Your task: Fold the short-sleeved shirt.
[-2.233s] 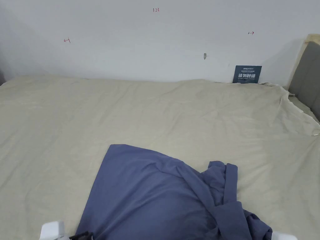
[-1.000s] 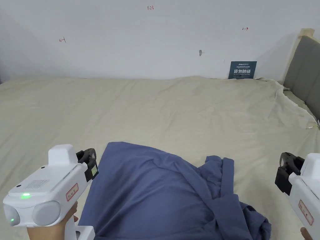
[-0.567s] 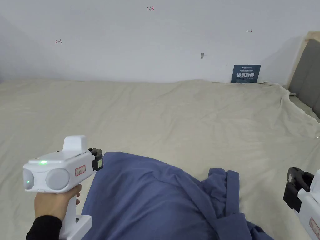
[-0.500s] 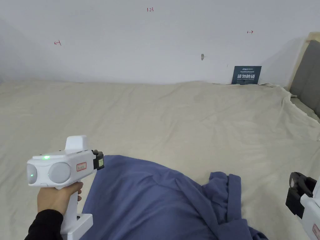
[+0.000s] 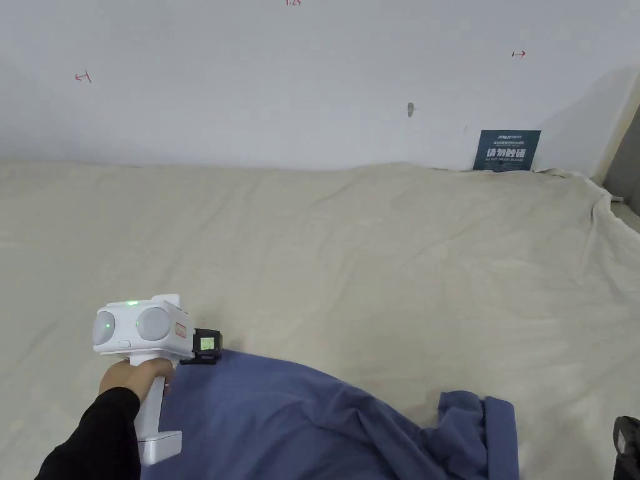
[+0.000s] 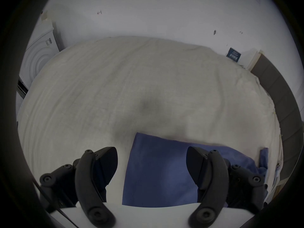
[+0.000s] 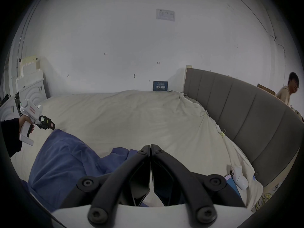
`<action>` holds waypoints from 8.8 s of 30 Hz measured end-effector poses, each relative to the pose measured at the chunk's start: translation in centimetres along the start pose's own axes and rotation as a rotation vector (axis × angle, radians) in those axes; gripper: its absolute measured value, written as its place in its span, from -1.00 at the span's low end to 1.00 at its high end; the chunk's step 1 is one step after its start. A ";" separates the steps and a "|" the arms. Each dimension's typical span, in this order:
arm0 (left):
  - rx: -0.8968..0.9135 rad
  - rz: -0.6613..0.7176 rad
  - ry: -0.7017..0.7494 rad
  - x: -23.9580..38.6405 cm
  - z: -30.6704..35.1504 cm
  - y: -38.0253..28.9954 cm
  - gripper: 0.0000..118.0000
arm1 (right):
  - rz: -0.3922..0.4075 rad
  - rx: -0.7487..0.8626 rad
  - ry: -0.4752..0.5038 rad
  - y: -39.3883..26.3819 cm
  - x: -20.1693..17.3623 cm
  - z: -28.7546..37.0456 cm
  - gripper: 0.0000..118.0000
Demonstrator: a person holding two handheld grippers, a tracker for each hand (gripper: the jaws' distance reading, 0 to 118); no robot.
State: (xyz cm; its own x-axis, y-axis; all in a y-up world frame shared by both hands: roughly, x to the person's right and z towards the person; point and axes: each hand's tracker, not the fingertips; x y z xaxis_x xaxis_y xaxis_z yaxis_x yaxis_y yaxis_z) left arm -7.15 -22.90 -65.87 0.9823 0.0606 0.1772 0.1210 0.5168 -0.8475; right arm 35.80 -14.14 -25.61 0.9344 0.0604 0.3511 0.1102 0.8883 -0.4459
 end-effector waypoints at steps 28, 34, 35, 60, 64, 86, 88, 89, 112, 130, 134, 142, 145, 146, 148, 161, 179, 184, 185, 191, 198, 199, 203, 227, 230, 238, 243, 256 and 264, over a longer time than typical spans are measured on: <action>0.157 -0.048 -0.137 1.9 12.0 -5.8 -0.98 | -0.085 -0.557 0.099 -6.0 -3.2 -14.3 0.40; 0.153 -0.030 -0.139 1.3 11.9 -6.2 -0.99 | -0.039 -0.588 0.077 -7.5 -4.3 -15.5 -0.48; 0.153 -0.030 -0.138 1.2 11.9 -6.3 -0.99 | -0.042 -0.574 0.076 -7.4 -4.4 -15.1 -0.88; 0.485 0.017 -0.186 -1.6 29.8 -3.2 -0.99 | -0.082 0.114 0.162 15.7 2.2 2.3 -0.97; 0.575 -0.028 -0.147 -0.7 34.2 0.1 -0.99 | -0.079 0.236 0.169 21.5 1.6 4.1 -0.97; 0.895 -0.014 -0.093 -0.6 47.7 17.3 -0.99 | -0.063 0.564 0.196 44.3 0.1 4.6 -0.97; 0.865 -0.015 -0.092 -0.6 45.2 17.4 -0.99 | -0.050 0.532 0.198 42.9 0.0 2.6 -0.97; 0.853 -0.020 -0.085 -0.6 43.8 17.2 -0.99 | -0.049 0.517 0.200 42.1 -0.1 1.5 -0.97; 0.351 0.018 -0.110 -2.7 9.9 -0.3 -0.99 | -0.116 -0.016 0.231 11.9 -0.6 -14.2 -0.97; 0.196 0.040 -0.105 -6.7 16.4 -26.4 -0.99 | -0.285 -0.177 0.287 -9.7 2.4 5.6 -0.97; 0.207 0.042 -0.104 -7.1 18.4 -29.8 -0.99 | -0.296 -0.178 0.292 -11.3 2.4 9.3 -0.97; 0.207 0.027 -0.086 -7.5 18.7 -33.9 -0.99 | -0.297 -0.220 0.274 -15.0 3.7 10.3 -0.97; 0.184 0.017 -0.070 -7.3 17.6 -34.9 -0.98 | -0.293 -0.267 0.245 -16.8 3.5 9.4 -0.97; 0.170 0.012 -0.062 -7.3 17.1 -35.1 -0.98 | -0.294 -0.283 0.235 -17.3 3.5 9.0 -0.97; 0.153 0.008 -0.053 -7.0 16.4 -35.6 -0.98 | -0.290 -0.332 0.210 -18.4 2.8 8.2 -0.97; 0.322 0.232 -0.052 -5.8 22.2 -33.4 0.87 | -0.149 -0.285 0.145 -12.9 0.7 10.2 0.61; 0.850 -0.018 0.004 1.7 35.9 -27.2 -0.23 | -0.015 0.314 0.072 1.6 -2.8 19.9 -0.34; 0.844 -0.064 -0.082 2.2 35.8 -27.7 -1.00 | 0.030 0.325 0.070 1.3 -3.6 20.0 -1.00; 0.845 -0.073 -0.079 2.3 35.8 -27.8 -1.00 | 0.011 0.326 0.075 1.0 -3.6 19.9 -1.00; 0.765 -0.051 -0.108 1.9 35.0 -27.4 -1.00 | 0.008 0.317 0.082 1.0 -3.3 19.5 -1.00; 0.469 -0.010 -0.132 -1.0 30.6 -28.1 -1.00 | 0.012 0.301 0.083 1.3 -3.5 19.9 -1.00; 0.431 -0.006 -0.114 -1.4 29.9 -28.5 -1.00 | 0.016 0.298 0.076 1.2 -3.5 19.9 -1.00; 0.273 0.031 -0.097 -3.1 26.9 -30.4 -0.74 | 0.015 0.273 0.070 0.9 -2.9 19.4 -1.00; 0.051 0.051 -0.050 -4.5 18.3 -35.2 -1.00 | -0.016 0.062 0.066 -3.0 0.0 15.3 -1.00; 0.072 0.042 -0.059 -4.3 19.1 -34.8 -1.00 | -0.042 -0.076 0.105 -5.6 0.3 13.5 -0.75; 0.114 0.053 -0.085 -4.4 20.3 -34.0 -1.00 | -0.055 -0.340 0.073 -13.9 0.0 8.9 0.55; 0.112 0.045 -0.087 -4.4 20.3 -33.8 -1.00 | -0.067 -0.385 0.087 -16.5 -0.7 8.2 -0.01; 0.126 0.056 -0.090 -4.8 20.8 -32.7 -1.00 | -0.042 -0.256 0.133 -12.3 -0.7 9.9 -0.97; 0.199 0.031 -0.084 -5.0 21.8 -27.5 -1.00 | -0.029 -0.131 0.128 -5.7 0.4 7.3 -0.97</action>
State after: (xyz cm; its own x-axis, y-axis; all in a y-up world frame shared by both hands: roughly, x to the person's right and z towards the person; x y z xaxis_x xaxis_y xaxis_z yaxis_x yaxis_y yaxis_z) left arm -18.48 -18.75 -32.57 0.9687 0.1460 0.2005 0.0517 0.6716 -0.7391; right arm 33.08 -15.88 -16.95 0.9646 -0.0305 0.2620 0.1735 0.8214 -0.5433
